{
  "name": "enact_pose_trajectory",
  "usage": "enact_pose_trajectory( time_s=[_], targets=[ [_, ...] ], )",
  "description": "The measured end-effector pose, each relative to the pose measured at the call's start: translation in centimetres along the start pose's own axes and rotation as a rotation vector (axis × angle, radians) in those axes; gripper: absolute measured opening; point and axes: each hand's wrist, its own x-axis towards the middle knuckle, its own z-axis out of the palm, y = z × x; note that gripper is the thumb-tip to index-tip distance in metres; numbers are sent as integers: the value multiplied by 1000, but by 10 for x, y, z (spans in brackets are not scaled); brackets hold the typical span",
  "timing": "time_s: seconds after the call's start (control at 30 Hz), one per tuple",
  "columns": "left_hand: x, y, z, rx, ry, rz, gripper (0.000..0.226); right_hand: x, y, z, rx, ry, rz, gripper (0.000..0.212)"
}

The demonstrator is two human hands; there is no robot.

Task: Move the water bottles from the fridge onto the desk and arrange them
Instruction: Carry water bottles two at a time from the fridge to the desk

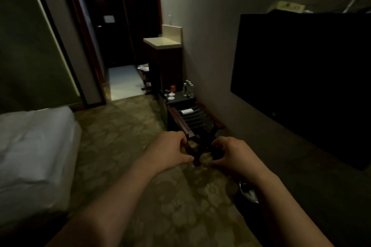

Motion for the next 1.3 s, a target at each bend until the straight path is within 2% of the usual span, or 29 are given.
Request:
enact_pose_trajectory(
  time_s=[0.23, 0.4, 0.63, 0.77, 1.03, 1.3],
  targets=[
    [101, -80, -10, -5, 41, -87, 61, 147, -12, 19, 75, -77, -50, 50],
    [215, -126, -22, 12, 56, -139, 62, 286, 0, 22, 87, -57, -74, 66],
    [371, -175, -44, 24, 75, -160, 58, 455, 7, 12, 152, -38, -53, 56],
    [436, -209, -46, 11, 93, -171, 52, 530, 4, 16, 127, -66, -43, 60],
    [575, -311, -51, -10, 68, -87, 54, 690, -8, 59, 128, -52, -14, 55],
    [761, -426, -89, 26, 92, 80, 57, 879, -44, 76, 109, 27, 123, 58]
  ],
)
